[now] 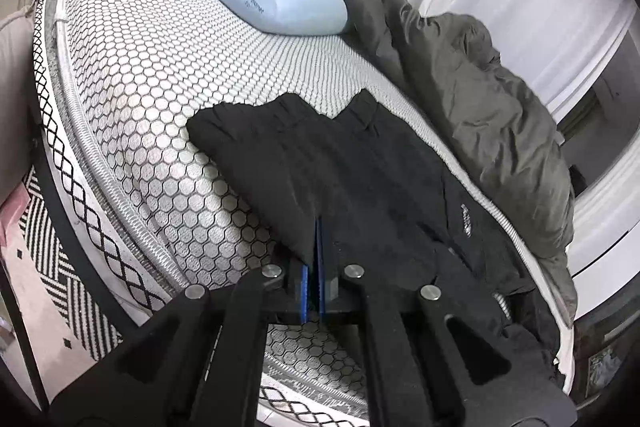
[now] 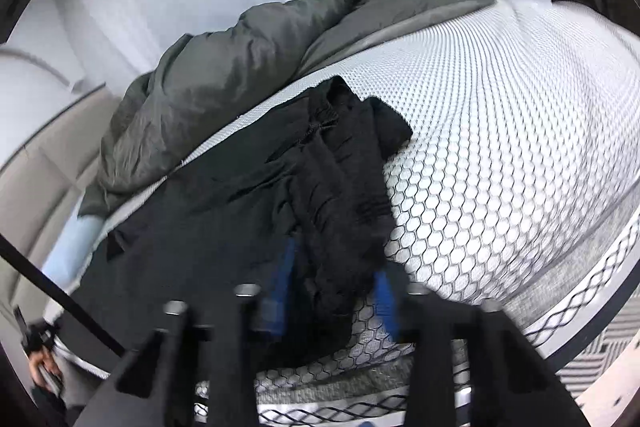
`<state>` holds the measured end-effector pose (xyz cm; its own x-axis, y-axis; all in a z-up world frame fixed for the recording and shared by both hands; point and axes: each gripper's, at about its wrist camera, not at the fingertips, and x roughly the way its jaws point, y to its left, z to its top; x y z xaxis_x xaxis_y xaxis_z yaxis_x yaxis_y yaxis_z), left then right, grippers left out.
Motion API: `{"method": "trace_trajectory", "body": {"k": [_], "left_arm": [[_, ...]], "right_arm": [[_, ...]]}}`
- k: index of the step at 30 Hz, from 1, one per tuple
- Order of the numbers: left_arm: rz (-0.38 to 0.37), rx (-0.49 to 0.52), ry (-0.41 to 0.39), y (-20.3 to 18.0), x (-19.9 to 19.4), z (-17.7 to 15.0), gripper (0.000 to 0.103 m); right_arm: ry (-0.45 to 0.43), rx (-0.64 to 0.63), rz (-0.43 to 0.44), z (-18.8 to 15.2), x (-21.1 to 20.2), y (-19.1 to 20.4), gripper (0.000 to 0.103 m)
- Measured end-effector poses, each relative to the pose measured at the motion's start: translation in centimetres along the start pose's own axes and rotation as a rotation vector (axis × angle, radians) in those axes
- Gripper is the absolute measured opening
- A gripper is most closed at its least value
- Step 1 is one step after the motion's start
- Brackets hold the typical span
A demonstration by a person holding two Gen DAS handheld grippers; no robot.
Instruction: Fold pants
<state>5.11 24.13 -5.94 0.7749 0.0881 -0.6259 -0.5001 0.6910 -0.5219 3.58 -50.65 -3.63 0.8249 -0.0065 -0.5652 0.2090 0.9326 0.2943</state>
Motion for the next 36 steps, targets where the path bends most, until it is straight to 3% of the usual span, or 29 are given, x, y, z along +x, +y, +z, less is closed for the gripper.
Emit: {"method": "trace_trajectory", "body": {"k": [2,4,6,8,10,11,12,13,15,19,23,25,28,30,36], "left_arm": [[0.014,0.009,0.022,0.2,0.5,-0.4,0.000],[0.033,0.008,0.054,0.5,1.3,-0.7,0.000],[0.044,0.030,0.056,0.3,1.2,-0.7,0.001],[0.070,0.057,0.040,-0.2,0.4,-0.4,0.005],[0.097,0.074,0.030,-0.6,-0.5,0.1,0.012],[0.089,0.079,0.023,-0.7,-1.1,0.4,0.013],[0.074,0.083,0.015,-1.0,-1.9,0.7,0.023],[0.052,0.090,0.001,-1.6,-2.6,1.1,0.047],[0.008,0.088,-0.028,-2.8,-3.5,1.8,0.085],[-0.105,0.081,-0.037,-6.4,-2.8,3.4,0.094],[-0.216,-0.046,0.126,-9.9,3.7,5.1,0.091],[-0.239,-0.077,0.219,-11.0,7.5,5.5,0.070],[-0.144,-0.102,0.341,-11.0,12.9,5.6,0.053],[-0.094,-0.162,0.408,-9.8,15.3,5.0,0.048],[-0.140,-0.196,0.429,-8.6,15.6,4.6,0.047]], "right_arm": [[-0.018,0.030,-0.053,0.0,-0.6,-1.5,0.015],[0.044,0.138,-0.034,-0.2,0.6,-4.0,0.015],[0.026,0.129,-0.030,-0.2,0.3,-3.8,0.017],[-0.017,0.081,-0.063,0.1,-0.8,-2.6,0.034],[-0.094,0.057,-0.093,0.6,-2.9,-1.6,0.071],[-0.125,0.043,-0.084,0.8,-3.8,-1.1,0.075],[-0.156,0.018,-0.076,1.3,-4.7,-0.4,0.082],[-0.171,0.000,-0.073,1.6,-5.4,0.2,0.088],[-0.203,-0.046,-0.037,2.6,-6.4,2.2,0.095],[-0.238,-0.110,0.025,3.2,-7.1,5.6,0.102],[-0.208,-0.156,0.058,3.2,-5.2,9.0,0.102],[-0.185,-0.178,0.054,3.0,-4.6,10.0,0.102],[-0.174,-0.205,0.040,2.6,-4.0,10.9,0.102],[-0.165,-0.210,0.021,2.4,-3.7,10.6,0.102],[-0.155,-0.155,-0.002,2.3,-2.4,9.2,0.102]]}}
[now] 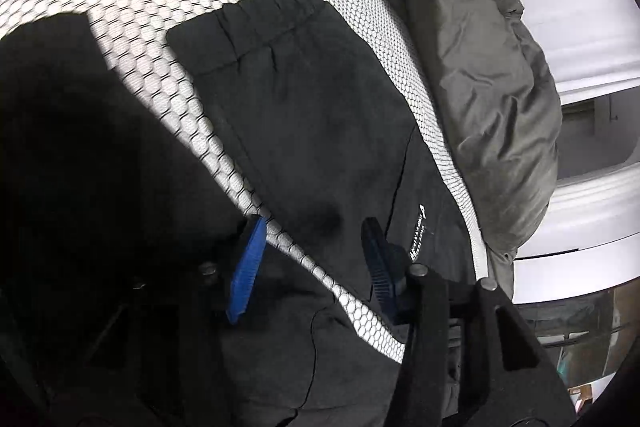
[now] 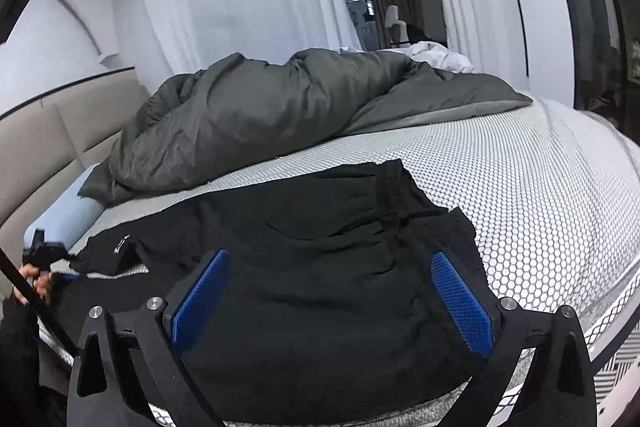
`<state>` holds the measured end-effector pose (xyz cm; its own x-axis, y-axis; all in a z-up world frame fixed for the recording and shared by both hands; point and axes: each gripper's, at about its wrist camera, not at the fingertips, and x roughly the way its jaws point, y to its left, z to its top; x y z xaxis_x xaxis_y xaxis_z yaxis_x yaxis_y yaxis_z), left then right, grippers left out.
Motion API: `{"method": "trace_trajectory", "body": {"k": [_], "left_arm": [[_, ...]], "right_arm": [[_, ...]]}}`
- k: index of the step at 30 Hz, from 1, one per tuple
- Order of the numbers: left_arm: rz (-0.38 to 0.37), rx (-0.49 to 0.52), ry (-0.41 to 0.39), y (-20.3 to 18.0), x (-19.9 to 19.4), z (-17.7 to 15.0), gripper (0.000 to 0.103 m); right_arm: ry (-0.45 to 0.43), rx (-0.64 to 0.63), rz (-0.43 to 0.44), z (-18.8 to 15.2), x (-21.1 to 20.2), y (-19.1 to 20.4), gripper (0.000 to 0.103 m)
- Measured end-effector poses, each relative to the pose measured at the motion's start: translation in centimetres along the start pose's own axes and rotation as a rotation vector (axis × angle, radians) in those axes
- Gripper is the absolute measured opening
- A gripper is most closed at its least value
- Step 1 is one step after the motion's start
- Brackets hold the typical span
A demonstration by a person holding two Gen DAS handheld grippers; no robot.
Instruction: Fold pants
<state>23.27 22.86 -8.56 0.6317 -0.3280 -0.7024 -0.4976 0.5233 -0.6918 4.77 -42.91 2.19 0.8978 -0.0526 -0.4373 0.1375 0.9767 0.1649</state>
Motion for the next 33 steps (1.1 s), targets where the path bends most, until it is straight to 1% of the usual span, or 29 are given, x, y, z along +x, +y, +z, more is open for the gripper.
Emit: {"method": "trace_trajectory", "body": {"k": [3,4,5,6,7,10,11,13,14,16,17,19,20,21,22,24,25,26,27,29,31,32,33], "left_arm": [[-0.021,-0.062,-0.059,0.2,0.7,1.9,0.046],[-0.028,-0.073,-0.082,0.3,0.8,2.2,0.041],[-0.025,-0.067,-0.125,0.0,0.6,2.6,0.033],[0.001,-0.048,-0.166,-0.3,0.5,3.1,0.013],[0.037,-0.021,-0.227,-0.7,-0.2,3.3,0.000],[0.064,-0.006,-0.302,-0.8,-1.5,3.9,0.000],[0.090,-0.006,-0.325,-0.7,-2.0,4.3,0.000],[0.120,-0.056,-0.353,0.7,-2.9,5.3,0.000],[0.132,-0.074,-0.354,1.4,-3.2,5.6,0.000],[0.168,-0.128,-0.316,2.9,-3.4,6.0,0.001],[0.175,-0.139,-0.299,3.0,-3.3,6.0,0.002],[0.191,-0.120,-0.304,2.8,-4.5,5.5,0.005],[0.198,-0.070,-0.323,1.9,-5.6,4.8,0.009],[0.209,-0.017,-0.333,1.1,-6.6,4.0,0.028],[0.209,0.020,-0.341,0.7,-7.5,3.1,0.058],[0.192,0.107,-0.388,-0.4,-9.7,0.7,0.085],[0.188,0.156,-0.414,-1.0,-10.8,-0.9,0.087],[0.190,0.184,-0.418,-1.3,-11.3,-2.0,0.088],[0.183,0.222,-0.405,-1.6,-11.6,-3.4,0.089],[0.148,0.283,-0.370,-1.8,-11.5,-6.2,0.092],[0.122,0.338,-0.317,-1.8,-10.8,-8.6,0.093],[0.127,0.363,-0.278,-1.8,-10.2,-9.8,0.093],[0.140,0.384,-0.248,-1.7,-9.7,-10.9,0.093]], "right_arm": [[0.012,0.018,-0.001,0.1,1.1,-0.1,0.102],[0.027,0.023,0.004,0.0,1.7,0.1,0.102],[0.035,0.020,0.007,0.0,2.0,0.2,0.102],[0.037,0.016,0.008,0.0,2.1,0.3,0.102],[0.039,0.001,0.006,0.0,2.2,0.6,0.102],[0.034,-0.035,-0.004,-0.1,1.9,1.4,0.102],[0.029,-0.047,-0.008,-0.1,1.6,1.4,0.102],[0.027,-0.065,-0.025,-0.1,1.1,1.4,0.102],[0.024,-0.070,-0.028,-0.1,0.8,1.2,0.102],[0.017,-0.067,-0.029,-0.3,0.3,0.9,0.102],[0.018,-0.062,-0.031,-0.3,0.1,0.6,0.102],[0.022,-0.034,-0.035,-0.6,-0.4,-0.4,0.102],[0.023,-0.021,-0.032,-0.8,-0.7,-0.9,0.102],[0.022,-0.002,-0.035,-1.1,-1.2,-1.7,0.102],[0.021,0.015,-0.043,-1.4,-1.5,-2.3,0.102],[0.025,0.050,-0.049,-1.8,-2.0,-3.5,0.102],[0.031,0.082,-0.045,-2.1,-2.2,-4.5,0.102],[0.037,0.104,-0.043,-2.3,-2.2,-5.2,0.102],[0.048,0.130,-0.043,-2.4,-2.1,-6.1,0.102],[0.079,0.170,-0.046,-2.3,-1.3,-7.9,0.102],[0.108,0.179,-0.060,-1.5,-0.2,-9.1,0.102],[0.141,0.174,-0.068,-1.1,0.7,-9.6,0.102],[0.194,0.174,-0.068,-0.7,1.9,-10.1,0.102]]}}
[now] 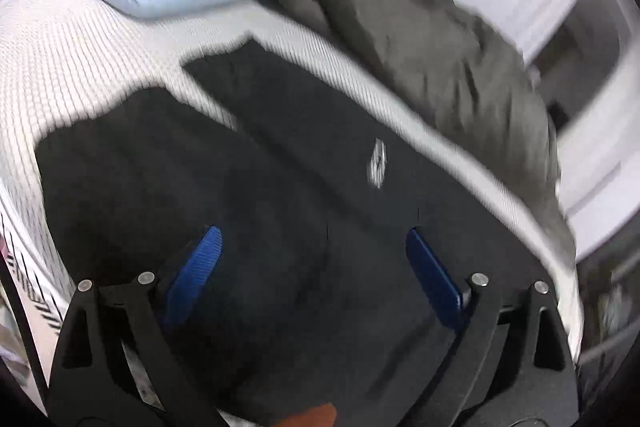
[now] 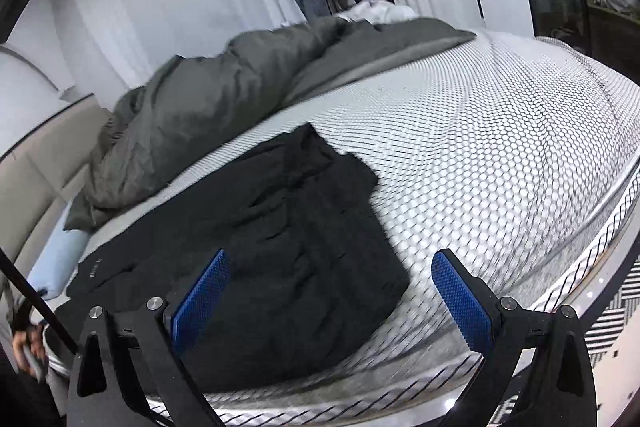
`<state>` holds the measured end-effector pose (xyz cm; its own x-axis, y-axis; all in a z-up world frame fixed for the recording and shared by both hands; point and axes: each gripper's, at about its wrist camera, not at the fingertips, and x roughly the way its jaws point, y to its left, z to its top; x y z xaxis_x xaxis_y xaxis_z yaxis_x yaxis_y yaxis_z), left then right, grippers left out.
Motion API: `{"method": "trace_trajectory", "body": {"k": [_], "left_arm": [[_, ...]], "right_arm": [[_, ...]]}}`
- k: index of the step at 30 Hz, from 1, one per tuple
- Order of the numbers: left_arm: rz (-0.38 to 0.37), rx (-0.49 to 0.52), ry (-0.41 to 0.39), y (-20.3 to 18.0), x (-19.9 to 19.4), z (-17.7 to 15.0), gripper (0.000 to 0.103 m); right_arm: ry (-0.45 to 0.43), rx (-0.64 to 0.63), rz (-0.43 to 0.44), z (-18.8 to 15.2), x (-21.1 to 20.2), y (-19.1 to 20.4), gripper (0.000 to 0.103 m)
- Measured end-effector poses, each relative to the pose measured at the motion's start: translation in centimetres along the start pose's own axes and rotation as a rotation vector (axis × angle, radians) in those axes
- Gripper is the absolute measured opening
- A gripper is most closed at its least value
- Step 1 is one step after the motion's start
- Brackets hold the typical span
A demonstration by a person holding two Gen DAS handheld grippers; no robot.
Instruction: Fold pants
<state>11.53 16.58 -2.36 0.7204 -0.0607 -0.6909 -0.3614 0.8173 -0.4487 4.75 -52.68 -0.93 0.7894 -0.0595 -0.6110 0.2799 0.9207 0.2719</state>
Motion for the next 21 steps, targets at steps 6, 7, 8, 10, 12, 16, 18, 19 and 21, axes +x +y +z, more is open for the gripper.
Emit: {"method": "trace_trajectory", "body": {"k": [6,7,8,10,12,16,18,19,21], "left_arm": [[0.149,0.029,0.035,1.2,0.5,-2.3,0.093],[0.154,0.032,0.036,1.3,0.5,-2.3,0.093],[0.164,0.046,0.029,1.2,0.5,-2.4,0.093],[0.190,0.071,0.029,1.1,0.6,-2.5,0.093],[0.208,0.087,0.038,0.9,1.1,-2.6,0.095],[0.210,0.089,0.036,0.8,1.6,-2.5,0.098],[0.205,0.083,0.037,0.8,1.7,-2.4,0.099],[0.203,0.078,0.037,0.8,1.8,-2.4,0.100],[0.204,0.069,0.034,0.8,2.1,-2.2,0.101]], "right_arm": [[0.160,-0.099,0.013,-1.4,3.5,-0.4,0.039],[0.156,-0.117,0.027,-1.6,3.1,-0.5,0.029],[0.152,-0.108,0.043,-1.6,2.8,-0.9,0.029],[0.159,-0.069,0.067,-1.6,2.9,-1.7,0.029],[0.211,-0.093,0.044,-1.6,3.6,-1.7,0.032],[0.091,-0.172,-0.038,0.9,1.5,0.4,0.082],[0.019,-0.193,-0.004,3.3,0.8,1.8,0.086],[0.015,-0.186,0.006,4.6,1.3,2.4,0.086],[0.034,-0.169,0.045,6.9,2.9,3.6,0.086]]}}
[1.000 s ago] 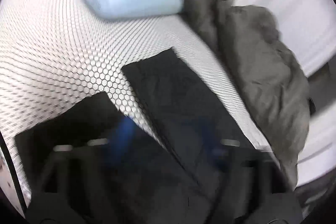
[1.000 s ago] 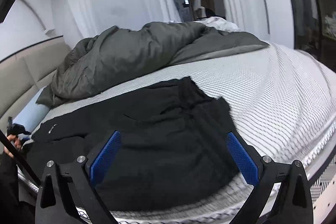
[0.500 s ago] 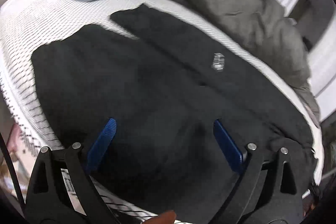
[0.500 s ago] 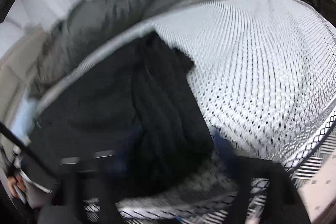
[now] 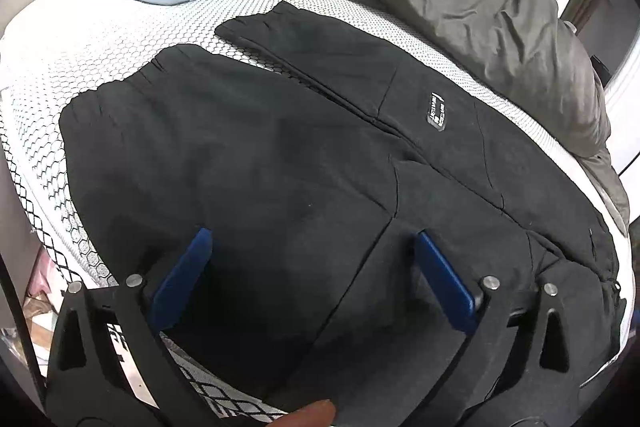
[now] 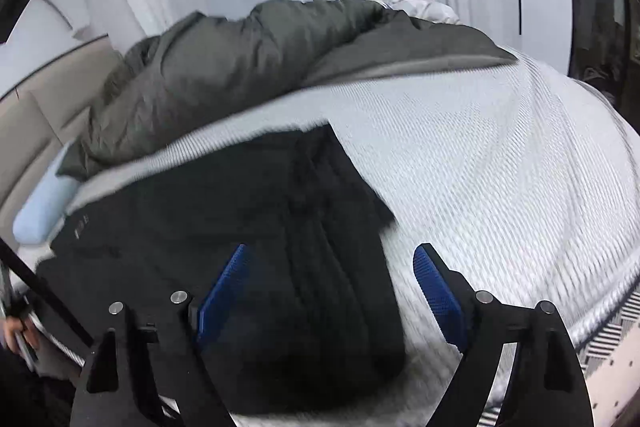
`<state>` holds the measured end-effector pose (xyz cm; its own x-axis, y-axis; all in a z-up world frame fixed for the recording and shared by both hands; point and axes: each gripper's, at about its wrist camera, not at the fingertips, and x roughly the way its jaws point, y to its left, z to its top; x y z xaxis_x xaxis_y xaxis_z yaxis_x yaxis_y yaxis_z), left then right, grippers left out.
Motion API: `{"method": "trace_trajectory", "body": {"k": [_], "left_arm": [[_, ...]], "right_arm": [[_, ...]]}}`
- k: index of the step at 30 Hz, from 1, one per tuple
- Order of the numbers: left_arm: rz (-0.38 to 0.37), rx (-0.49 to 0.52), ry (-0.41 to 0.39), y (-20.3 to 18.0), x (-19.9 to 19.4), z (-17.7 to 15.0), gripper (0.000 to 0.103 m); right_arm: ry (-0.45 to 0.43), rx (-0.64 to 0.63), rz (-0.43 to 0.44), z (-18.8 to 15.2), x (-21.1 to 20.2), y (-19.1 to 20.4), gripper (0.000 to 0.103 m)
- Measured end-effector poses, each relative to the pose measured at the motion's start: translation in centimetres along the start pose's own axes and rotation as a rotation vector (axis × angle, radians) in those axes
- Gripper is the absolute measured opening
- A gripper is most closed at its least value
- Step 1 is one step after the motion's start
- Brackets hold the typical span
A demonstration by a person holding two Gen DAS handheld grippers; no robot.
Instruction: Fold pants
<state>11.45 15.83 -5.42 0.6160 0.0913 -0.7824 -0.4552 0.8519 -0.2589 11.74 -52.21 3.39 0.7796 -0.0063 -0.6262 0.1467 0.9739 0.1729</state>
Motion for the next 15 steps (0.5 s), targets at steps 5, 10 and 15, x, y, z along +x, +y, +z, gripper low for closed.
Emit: {"method": "trace_trajectory", "body": {"k": [5,10,15], "left_arm": [[0.028,0.013,-0.009,-0.4,0.4,0.0,0.101],[0.034,0.009,-0.013,-0.4,0.6,0.1,0.102],[0.041,0.015,-0.019,-0.4,0.9,0.4,0.102]], "right_arm": [[0.142,0.065,0.066,6.6,9.8,1.5,0.074],[0.252,0.003,-0.099,9.6,18.9,3.3,0.034],[0.232,-0.058,-0.126,12.1,21.4,4.4,0.007]]}}
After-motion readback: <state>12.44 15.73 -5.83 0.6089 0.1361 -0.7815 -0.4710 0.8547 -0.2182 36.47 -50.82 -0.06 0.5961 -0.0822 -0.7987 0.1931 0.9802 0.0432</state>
